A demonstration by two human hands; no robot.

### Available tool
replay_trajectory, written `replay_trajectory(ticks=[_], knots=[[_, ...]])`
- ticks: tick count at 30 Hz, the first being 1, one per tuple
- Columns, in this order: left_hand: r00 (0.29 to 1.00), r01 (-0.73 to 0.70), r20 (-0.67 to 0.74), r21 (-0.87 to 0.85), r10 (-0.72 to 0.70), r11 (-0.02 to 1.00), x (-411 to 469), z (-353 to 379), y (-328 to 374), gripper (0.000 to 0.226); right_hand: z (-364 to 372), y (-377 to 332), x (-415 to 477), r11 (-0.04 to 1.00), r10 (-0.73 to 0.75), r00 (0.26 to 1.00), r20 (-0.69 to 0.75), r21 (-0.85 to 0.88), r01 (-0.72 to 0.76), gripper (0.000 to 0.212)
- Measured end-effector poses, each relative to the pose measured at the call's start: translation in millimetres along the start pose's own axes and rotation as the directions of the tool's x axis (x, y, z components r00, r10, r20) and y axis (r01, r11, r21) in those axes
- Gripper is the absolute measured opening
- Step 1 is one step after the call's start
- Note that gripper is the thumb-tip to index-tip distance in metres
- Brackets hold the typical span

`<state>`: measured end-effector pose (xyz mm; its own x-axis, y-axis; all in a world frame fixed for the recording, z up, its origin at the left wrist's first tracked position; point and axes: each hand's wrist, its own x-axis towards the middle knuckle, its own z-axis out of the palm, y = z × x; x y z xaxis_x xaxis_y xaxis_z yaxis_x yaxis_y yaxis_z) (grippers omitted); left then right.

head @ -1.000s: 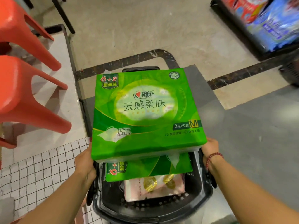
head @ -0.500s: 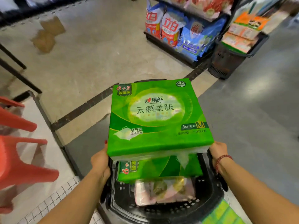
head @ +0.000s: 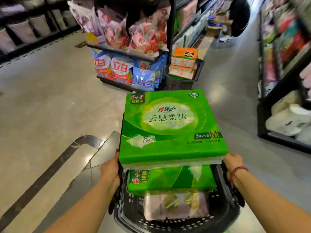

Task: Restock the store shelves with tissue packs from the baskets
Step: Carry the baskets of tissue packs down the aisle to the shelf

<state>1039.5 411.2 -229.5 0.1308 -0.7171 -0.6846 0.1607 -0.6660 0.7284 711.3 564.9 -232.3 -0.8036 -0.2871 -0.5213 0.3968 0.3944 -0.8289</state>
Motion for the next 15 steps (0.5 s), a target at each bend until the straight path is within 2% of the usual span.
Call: replay_trajectory(ticks=[3, 9, 13, 15], knots=[[0.999, -0.003, 0.052, 0.026, 0.002, 1.000, 34.6, 52.4, 30.6, 0.016, 8.0, -22.9, 34.3, 0.999, 0.018, 0.997, -0.074, 0.034, -0.015, 0.024], [0.991, -0.035, 0.133, 0.189, 0.009, 0.981, 88.1, 166.4, 86.0, 0.029, 19.5, -63.0, 98.0, 0.992, 0.065, 0.979, -0.194, 0.116, -0.043, 0.033], [0.989, -0.046, 0.145, 0.240, 0.011, 0.970, 109.5, 254.1, 110.4, 0.029, 16.3, -92.0, 150.0, 0.981, 0.110, 0.965, -0.239, 0.181, -0.067, 0.032], [0.989, -0.059, 0.145, 0.272, 0.020, 0.961, 120.0, 299.5, 115.7, 0.019, 13.7, -104.8, 183.5, 0.975, 0.125, 0.957, -0.261, 0.209, -0.070, 0.031]])
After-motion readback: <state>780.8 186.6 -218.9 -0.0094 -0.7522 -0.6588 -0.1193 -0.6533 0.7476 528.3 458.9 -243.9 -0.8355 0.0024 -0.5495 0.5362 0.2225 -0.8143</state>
